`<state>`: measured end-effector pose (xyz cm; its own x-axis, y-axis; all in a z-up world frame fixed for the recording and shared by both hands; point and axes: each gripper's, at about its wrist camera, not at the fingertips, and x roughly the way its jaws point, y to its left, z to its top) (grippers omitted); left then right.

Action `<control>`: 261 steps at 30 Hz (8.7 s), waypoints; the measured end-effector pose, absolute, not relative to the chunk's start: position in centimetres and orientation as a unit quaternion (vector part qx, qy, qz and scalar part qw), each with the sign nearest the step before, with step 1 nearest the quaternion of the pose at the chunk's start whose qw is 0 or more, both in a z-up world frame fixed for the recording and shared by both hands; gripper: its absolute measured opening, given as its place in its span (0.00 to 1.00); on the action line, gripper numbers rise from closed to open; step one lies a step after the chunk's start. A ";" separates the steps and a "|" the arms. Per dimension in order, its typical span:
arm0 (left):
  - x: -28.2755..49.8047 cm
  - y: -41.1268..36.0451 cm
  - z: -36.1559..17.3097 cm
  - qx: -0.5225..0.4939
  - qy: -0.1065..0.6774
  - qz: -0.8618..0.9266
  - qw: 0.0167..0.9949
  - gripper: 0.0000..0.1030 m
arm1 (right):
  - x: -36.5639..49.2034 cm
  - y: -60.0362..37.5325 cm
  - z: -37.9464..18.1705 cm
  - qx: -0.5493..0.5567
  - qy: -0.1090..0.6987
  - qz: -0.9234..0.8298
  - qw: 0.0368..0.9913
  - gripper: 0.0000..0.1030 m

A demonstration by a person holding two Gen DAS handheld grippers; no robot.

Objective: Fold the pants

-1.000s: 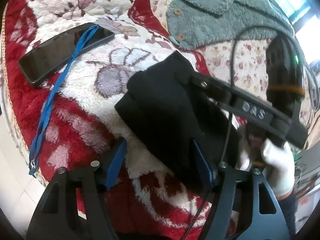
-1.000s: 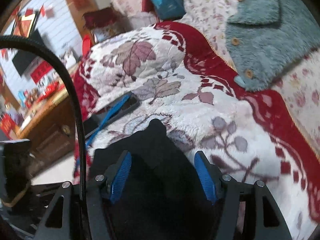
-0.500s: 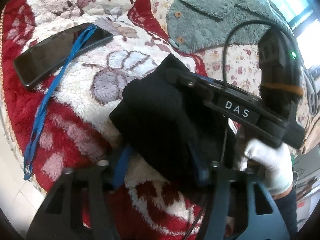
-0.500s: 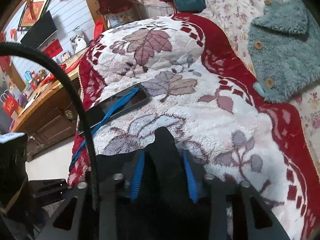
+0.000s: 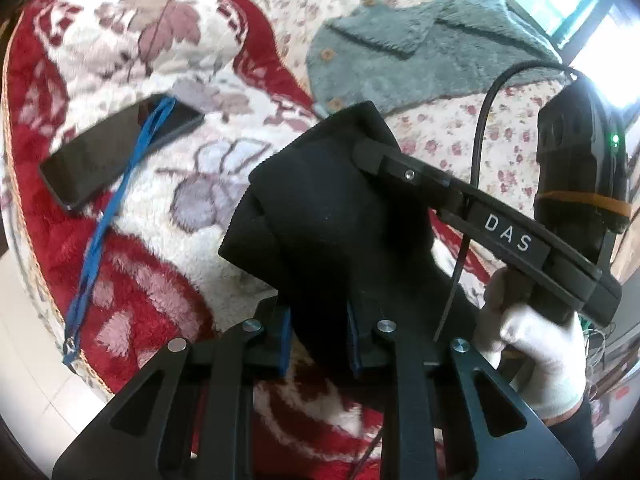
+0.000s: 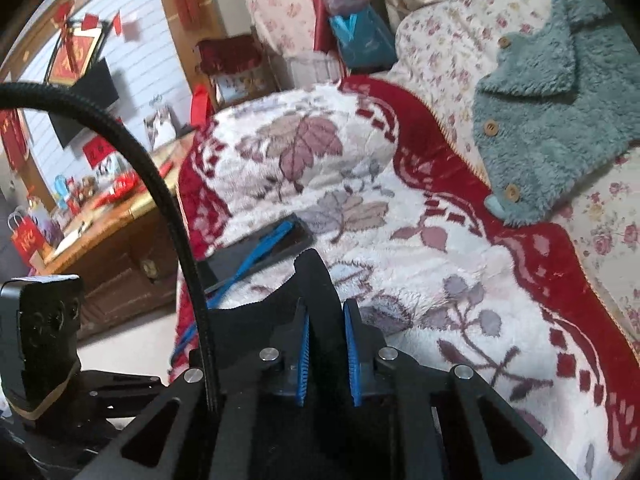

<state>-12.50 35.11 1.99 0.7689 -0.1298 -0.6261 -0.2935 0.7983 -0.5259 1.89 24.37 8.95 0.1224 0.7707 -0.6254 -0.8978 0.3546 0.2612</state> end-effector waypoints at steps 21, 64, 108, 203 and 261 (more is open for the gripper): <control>-15.1 27.2 9.6 -0.209 0.294 -0.003 0.933 0.19 | 0.4 11.3 14.3 0.073 0.312 0.530 0.785 0.14; -13.1 3.3 4.2 -0.093 0.412 -0.208 0.882 0.19 | -3.1 -18.2 4.4 0.259 0.401 0.336 0.812 0.14; -6.0 12.1 4.6 -0.038 0.393 -0.133 0.909 0.51 | -5.1 -16.6 3.9 0.258 0.394 0.396 0.788 0.12; -7.1 14.1 2.4 -0.121 0.424 -0.184 0.879 0.37 | -6.6 -16.1 4.0 0.209 0.394 0.319 0.836 0.41; -9.1 33.9 6.1 -0.107 0.338 0.111 0.929 0.51 | -0.5 8.9 7.4 0.053 0.405 0.373 0.833 0.56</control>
